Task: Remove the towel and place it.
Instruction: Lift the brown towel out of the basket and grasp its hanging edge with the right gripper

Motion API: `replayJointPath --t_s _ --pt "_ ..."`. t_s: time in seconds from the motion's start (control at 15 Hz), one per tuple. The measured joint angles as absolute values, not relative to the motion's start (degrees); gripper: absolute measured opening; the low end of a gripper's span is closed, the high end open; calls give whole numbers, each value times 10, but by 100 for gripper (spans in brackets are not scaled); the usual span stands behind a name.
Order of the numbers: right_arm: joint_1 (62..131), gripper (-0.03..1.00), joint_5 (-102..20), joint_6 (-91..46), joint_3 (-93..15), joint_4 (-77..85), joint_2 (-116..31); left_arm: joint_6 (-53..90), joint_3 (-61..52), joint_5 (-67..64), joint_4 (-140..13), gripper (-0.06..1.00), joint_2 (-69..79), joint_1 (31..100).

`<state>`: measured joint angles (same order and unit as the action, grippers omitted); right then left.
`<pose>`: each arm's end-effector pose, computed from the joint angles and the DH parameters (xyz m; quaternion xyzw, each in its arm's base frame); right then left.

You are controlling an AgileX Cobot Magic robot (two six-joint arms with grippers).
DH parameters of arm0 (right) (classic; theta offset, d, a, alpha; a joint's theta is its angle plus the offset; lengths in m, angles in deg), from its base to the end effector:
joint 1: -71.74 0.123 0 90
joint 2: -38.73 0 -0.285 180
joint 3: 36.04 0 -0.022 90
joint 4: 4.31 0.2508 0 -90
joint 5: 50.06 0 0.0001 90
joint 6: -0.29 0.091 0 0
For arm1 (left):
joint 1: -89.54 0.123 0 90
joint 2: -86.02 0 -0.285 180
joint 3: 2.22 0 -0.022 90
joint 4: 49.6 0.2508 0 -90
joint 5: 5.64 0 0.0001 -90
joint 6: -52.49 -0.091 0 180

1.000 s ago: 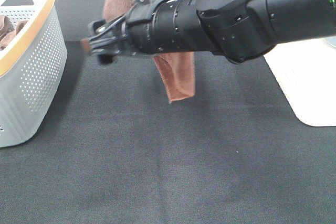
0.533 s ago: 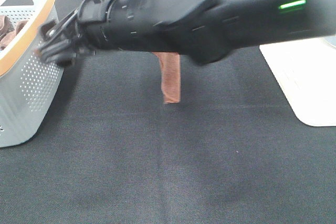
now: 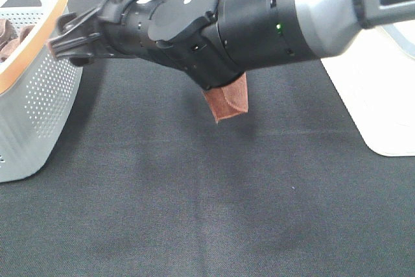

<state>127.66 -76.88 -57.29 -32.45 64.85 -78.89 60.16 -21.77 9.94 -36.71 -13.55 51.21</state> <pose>0.2755 0.3389 0.2347 -0.2060 0.7875 0.1482 0.5617 0.3023 -0.2320 0.4608 0.2523 0.6941 -0.1734 0.6515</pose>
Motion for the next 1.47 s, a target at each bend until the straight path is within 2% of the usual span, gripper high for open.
replayJointPath --t_s 0.53,1.0,1.47 --pt "1277 83 -985 -691 -314 891 -789 602 -218 110 -363 0 -136 512" --pt "1298 83 -991 -813 -313 957 -761 602 -218 111 -352 0 -136 512" --pt "1312 83 -992 -826 -313 957 -760 651 -218 150 -338 0 -136 555"
